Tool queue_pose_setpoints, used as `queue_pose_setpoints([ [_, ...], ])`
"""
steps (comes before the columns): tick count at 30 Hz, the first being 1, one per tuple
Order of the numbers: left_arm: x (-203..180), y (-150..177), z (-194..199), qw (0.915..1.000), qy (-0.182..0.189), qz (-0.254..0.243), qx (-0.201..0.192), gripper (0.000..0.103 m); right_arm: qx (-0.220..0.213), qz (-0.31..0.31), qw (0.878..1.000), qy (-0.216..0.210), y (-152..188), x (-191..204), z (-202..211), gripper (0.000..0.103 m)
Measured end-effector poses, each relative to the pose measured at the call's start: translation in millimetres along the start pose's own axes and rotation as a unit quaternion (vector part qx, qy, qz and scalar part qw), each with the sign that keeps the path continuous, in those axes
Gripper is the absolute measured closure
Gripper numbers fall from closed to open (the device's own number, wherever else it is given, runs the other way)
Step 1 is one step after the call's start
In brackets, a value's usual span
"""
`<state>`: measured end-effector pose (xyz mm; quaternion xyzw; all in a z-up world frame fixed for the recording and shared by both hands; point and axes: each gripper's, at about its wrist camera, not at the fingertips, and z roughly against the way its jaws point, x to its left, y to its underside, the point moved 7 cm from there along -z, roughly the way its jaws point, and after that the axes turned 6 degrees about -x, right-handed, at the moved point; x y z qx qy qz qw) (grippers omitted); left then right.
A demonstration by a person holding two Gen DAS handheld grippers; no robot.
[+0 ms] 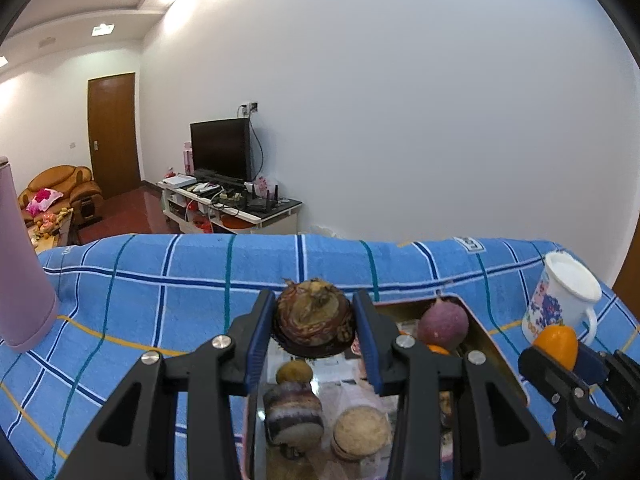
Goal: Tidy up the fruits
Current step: 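Lower both tools into the tin and open them to release the fruits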
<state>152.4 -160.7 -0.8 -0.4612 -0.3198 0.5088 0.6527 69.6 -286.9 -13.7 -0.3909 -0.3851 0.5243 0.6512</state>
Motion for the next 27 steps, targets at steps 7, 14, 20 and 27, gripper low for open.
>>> queue_pose_setpoints([
  [7,12,-3,-15,0.9996,-0.022,0.01,0.014,0.061,-0.008,-0.013,1.0,0.009,-32,9,-23,0.065],
  [14,17,7,-29,0.9988,-0.037,-0.001,0.03,0.061,-0.005,-0.041,0.999,0.0,-24,17,-49,0.065],
  [20,15,14,-38,0.998,-0.042,-0.013,0.046,0.061,0.009,-0.034,0.999,-0.007,-15,13,-61,0.065],
  [27,15,23,-45,0.9965,-0.048,-0.017,0.067,0.061,0.027,-0.021,0.999,-0.02,-11,19,-74,0.065],
])
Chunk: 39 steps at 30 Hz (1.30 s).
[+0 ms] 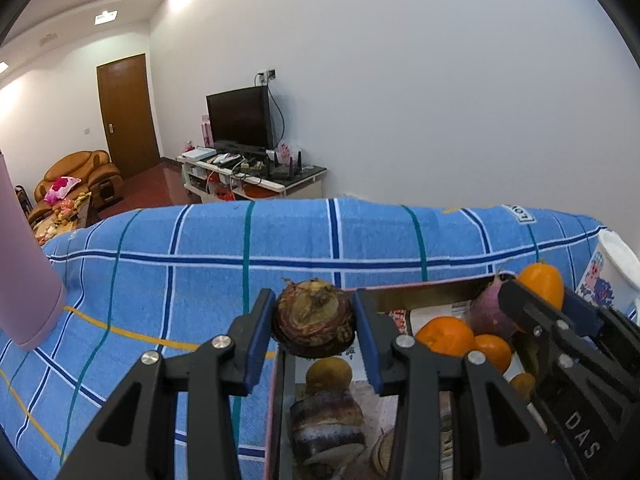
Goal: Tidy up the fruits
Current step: 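Lower both tools into the tin and open them to release the fruits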
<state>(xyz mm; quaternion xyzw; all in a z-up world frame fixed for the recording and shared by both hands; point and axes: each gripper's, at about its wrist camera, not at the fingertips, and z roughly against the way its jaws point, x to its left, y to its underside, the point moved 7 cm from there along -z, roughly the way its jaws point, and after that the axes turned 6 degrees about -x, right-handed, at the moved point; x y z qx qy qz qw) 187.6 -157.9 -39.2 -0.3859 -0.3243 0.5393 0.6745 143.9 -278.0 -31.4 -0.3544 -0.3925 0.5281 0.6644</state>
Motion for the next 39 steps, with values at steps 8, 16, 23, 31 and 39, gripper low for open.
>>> queue_pose_setpoints([
  [8,-2,8,-6,0.9999,-0.005,-0.006,0.015,0.061,0.034,0.012,0.999,-0.006,10,6,-14,0.065],
  [16,-3,11,-10,0.9995,-0.008,-0.017,0.025,0.062,0.06,0.024,0.998,-0.018,21,16,-24,0.065],
  [23,-7,11,-9,0.9993,-0.007,-0.025,0.025,0.062,0.063,0.025,0.998,-0.018,21,16,-26,0.065],
  [31,-6,11,-6,0.9992,-0.009,-0.029,0.025,0.062,0.057,0.038,0.998,-0.005,20,16,-27,0.065],
  [39,-14,11,-8,0.9988,-0.017,-0.036,0.027,0.061,0.056,0.033,0.998,-0.007,19,16,-33,0.065],
])
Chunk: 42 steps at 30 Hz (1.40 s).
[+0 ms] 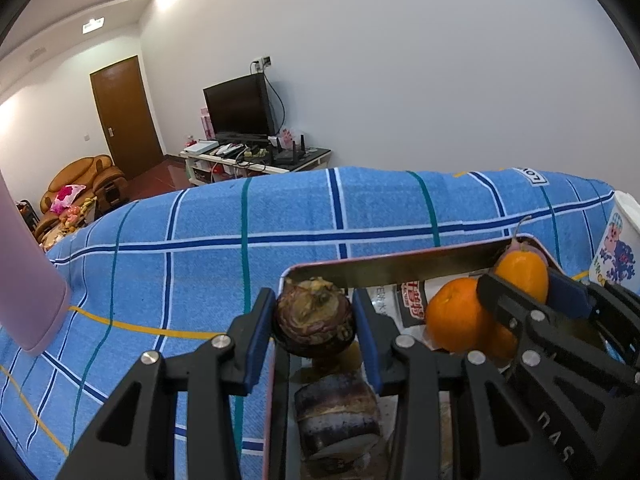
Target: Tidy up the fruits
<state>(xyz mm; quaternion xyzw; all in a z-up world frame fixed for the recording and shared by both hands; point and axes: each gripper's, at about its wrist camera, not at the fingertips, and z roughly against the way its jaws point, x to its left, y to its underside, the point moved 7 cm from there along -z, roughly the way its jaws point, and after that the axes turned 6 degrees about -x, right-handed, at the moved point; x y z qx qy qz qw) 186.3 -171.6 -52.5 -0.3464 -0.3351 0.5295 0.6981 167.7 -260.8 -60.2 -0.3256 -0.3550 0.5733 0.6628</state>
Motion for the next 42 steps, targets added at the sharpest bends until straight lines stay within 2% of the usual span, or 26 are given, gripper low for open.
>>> queue_pose_setpoints([
  [5,0,1,2,0.9999,0.008,0.009,-0.003,0.062,0.001,-0.031,0.999,-0.036,0,-6,1,0.064],
  [8,0,1,3,1.0,0.002,0.002,-0.001,0.061,0.007,-0.071,0.995,-0.07,1,-11,-3,0.064],
  [11,-1,1,2,1.0,-0.001,-0.004,-0.001,0.061,0.012,-0.079,0.993,-0.085,2,-10,-4,0.064],
  [14,-3,0,5,0.9999,-0.001,-0.007,-0.008,0.056,0.018,-0.088,0.989,-0.121,4,-2,-5,0.064],
  [16,-3,1,9,0.9999,-0.002,-0.005,-0.013,0.043,0.009,-0.076,0.991,-0.113,2,1,-1,0.063],
  [17,-3,1,10,0.9999,-0.001,-0.002,-0.014,0.025,0.002,-0.069,0.992,-0.108,1,1,2,0.063],
  [18,-3,0,13,0.9998,-0.001,0.001,-0.021,0.012,-0.011,-0.066,0.992,-0.102,-1,1,8,0.057],
  [19,-3,-2,20,0.9994,0.002,0.003,-0.036,0.007,-0.02,-0.068,0.992,-0.101,-4,0,11,0.051],
  [20,-4,-3,25,0.9988,0.004,0.003,-0.048,0.0,-0.029,-0.071,0.992,-0.1,-5,-2,15,0.038],
  [21,-6,-4,30,0.9982,0.006,-0.001,-0.059,0.0,-0.045,-0.077,0.992,-0.095,-7,-5,21,0.032],
  [23,-10,-4,37,0.9976,0.007,-0.009,-0.068,0.0,-0.06,-0.076,0.992,-0.085,-10,-8,27,0.032],
  [28,-7,3,30,0.9992,0.02,0.013,-0.031,0.0,-0.059,-0.053,0.996,-0.051,-8,-7,29,0.032],
  [30,-3,4,29,0.9992,0.02,0.02,-0.028,0.0,-0.056,-0.04,0.997,-0.029,-6,-7,29,0.032],
  [32,1,4,28,0.9993,0.014,0.024,-0.027,0.0,-0.061,-0.03,0.998,-0.014,-6,-7,30,0.032],
  [37,6,9,24,0.9994,0.005,0.03,-0.019,0.0,-0.105,-0.015,0.994,0.031,-9,-13,39,0.032],
  [42,14,11,24,0.9991,-0.018,0.033,-0.021,0.0,-0.127,-0.007,0.991,0.04,-12,-13,51,0.032],
])
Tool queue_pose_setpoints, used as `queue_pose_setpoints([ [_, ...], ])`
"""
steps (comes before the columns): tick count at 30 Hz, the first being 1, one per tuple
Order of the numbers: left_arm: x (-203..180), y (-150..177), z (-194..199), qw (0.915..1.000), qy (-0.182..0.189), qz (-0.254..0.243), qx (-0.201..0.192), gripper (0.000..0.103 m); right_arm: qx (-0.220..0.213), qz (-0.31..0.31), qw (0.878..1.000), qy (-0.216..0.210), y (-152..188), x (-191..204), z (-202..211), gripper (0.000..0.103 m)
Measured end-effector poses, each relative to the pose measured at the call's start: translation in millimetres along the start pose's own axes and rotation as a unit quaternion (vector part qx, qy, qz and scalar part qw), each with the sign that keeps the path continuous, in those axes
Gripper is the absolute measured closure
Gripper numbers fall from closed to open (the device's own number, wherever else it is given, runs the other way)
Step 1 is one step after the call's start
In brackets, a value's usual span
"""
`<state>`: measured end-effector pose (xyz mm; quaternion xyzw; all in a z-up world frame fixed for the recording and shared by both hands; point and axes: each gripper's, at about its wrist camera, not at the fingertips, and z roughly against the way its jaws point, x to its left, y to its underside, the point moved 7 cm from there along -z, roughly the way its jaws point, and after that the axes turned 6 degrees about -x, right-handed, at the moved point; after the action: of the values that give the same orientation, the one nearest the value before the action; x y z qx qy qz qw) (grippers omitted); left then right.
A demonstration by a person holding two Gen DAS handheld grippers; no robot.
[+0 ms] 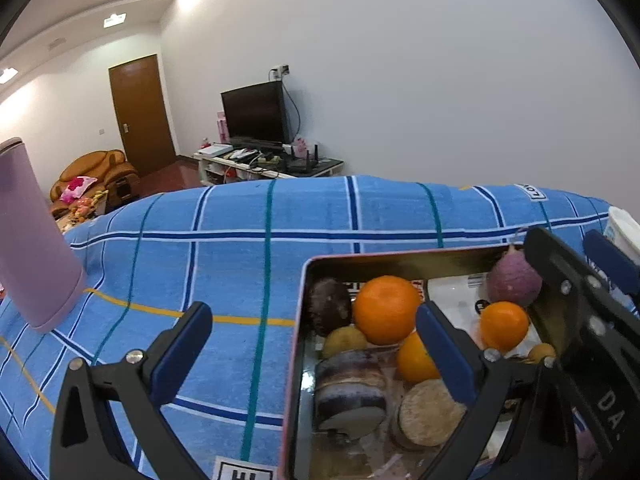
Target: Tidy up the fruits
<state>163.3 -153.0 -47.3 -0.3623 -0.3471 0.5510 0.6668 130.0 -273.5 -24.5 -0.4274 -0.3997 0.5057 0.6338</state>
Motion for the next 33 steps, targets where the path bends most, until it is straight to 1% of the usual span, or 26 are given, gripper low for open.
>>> queue_pose_setpoints([
  [3,5,2,2,1.0,-0.005,0.003,0.001,0.0,-0.009,0.011,1.0,0.003,-2,2,5,0.032],
  [4,5,3,3,1.0,-0.005,0.004,0.001,0.0,-0.01,0.013,1.0,0.005,-2,3,6,0.03],
  [5,6,4,5,1.0,-0.005,0.004,0.0,0.0,-0.013,0.013,1.0,0.006,-2,2,8,0.026],
  [6,6,4,6,1.0,-0.005,0.005,-0.001,0.0,-0.017,0.012,1.0,0.006,-2,2,11,0.024],
  [11,9,6,19,0.9998,-0.006,0.002,-0.018,0.0,-0.031,0.013,0.999,0.011,-3,1,22,0.024],
  [16,12,4,37,0.9985,-0.007,0.006,-0.054,0.0,-0.05,0.033,0.998,0.006,-2,7,39,0.024],
  [19,13,4,47,0.9977,-0.006,0.005,-0.067,0.0,-0.056,0.036,0.998,0.005,1,7,51,0.024],
  [33,18,16,87,0.9951,-0.001,0.008,-0.099,0.0,-0.073,0.028,0.997,0.002,10,-2,100,0.024],
])
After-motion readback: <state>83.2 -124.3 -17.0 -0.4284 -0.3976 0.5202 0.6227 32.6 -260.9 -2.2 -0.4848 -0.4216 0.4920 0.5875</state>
